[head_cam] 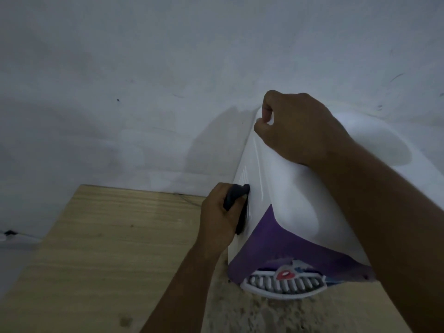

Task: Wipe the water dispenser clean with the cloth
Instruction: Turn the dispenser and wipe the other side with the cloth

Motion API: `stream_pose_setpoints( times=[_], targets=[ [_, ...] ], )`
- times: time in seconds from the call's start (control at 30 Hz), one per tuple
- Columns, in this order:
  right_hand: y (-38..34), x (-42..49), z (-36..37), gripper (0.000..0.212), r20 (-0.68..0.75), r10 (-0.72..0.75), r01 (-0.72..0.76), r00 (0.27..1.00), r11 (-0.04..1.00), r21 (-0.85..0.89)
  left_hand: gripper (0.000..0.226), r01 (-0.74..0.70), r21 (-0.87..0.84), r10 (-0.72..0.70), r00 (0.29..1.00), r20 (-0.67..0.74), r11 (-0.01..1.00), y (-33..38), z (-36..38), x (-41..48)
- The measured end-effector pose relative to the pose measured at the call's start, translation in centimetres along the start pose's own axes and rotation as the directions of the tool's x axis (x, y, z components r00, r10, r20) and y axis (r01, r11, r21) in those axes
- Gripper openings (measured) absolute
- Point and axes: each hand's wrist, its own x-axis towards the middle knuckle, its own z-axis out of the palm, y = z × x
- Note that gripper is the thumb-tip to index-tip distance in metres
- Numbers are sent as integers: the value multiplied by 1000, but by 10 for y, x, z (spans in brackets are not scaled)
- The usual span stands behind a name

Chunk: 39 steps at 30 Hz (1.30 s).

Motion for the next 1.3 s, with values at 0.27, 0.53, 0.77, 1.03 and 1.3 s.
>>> stream_pose_setpoints(
  times=[0.27, 0.53, 0.77, 1.03, 1.3],
  targets=[
    [1, 0, 2, 21, -11, -3, 3, 1000, 1000, 6, 9, -104, 270, 106, 994, 6, 957, -3, 4, 41],
    [3, 0, 4, 21, -15, -13, 13, 1000, 1000, 8, 10, -24, 335, 28, 1000, -6, 942, -8, 8, 72],
    [2, 2, 3, 21, -5, 2, -2, 1000, 1000, 12, 8, 86, 67, -87, 996, 19, 994, -11, 1, 28],
    [2, 2, 2, 21, -6, -3, 3, 1000, 1000, -6, 11, 144, 11, -144, 978, 153, 990, -2, -14, -8],
    [2, 0, 2, 20, 1, 8, -9, 1000, 1000, 9, 12, 67, 165, -81, 994, 78, 984, -8, -4, -2]
  ],
)
